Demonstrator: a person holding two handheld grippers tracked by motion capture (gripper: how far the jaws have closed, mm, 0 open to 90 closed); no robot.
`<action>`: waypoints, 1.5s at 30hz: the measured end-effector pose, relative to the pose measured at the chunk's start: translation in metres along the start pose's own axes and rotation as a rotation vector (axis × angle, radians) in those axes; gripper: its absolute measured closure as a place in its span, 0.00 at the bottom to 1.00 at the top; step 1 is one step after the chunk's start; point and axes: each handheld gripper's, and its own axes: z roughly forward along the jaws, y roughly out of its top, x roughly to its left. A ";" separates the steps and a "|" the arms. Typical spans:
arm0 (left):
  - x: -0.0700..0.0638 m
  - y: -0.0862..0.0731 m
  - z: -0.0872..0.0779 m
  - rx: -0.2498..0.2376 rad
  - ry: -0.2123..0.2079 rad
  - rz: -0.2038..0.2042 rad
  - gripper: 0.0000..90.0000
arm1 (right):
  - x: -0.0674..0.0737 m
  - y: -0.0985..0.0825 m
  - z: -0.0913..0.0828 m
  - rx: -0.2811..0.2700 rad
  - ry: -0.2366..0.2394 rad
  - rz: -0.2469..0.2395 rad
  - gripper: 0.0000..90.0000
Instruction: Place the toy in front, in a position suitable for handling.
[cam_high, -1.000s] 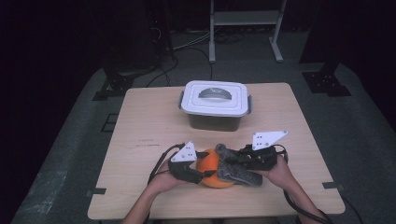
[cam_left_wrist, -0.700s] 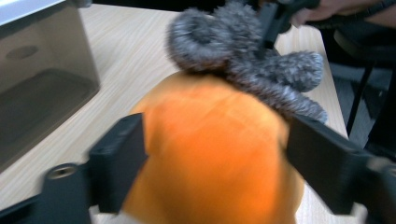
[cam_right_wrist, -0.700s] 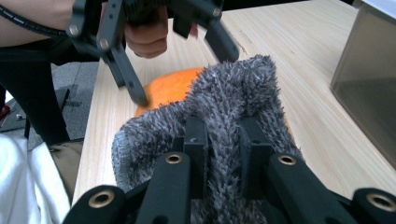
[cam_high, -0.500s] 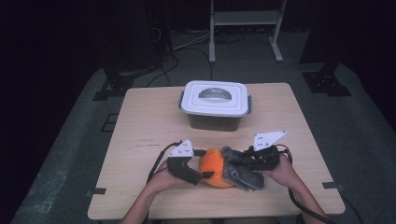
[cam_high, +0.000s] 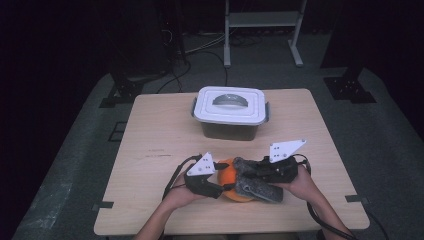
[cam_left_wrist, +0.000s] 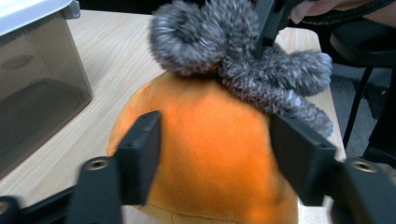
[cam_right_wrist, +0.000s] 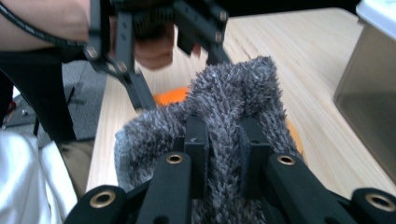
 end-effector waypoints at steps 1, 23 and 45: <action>0.002 -0.001 -0.001 -0.005 -0.001 -0.011 0.28 | -0.001 -0.002 -0.001 0.001 0.000 0.007 0.85; 0.003 -0.001 -0.001 -0.042 -0.067 -0.028 0.23 | -0.004 -0.010 -0.008 0.005 -0.024 0.038 0.85; -0.006 0.005 0.007 0.009 -0.023 0.022 0.41 | 0.013 0.012 -0.014 0.008 -0.041 -0.025 0.85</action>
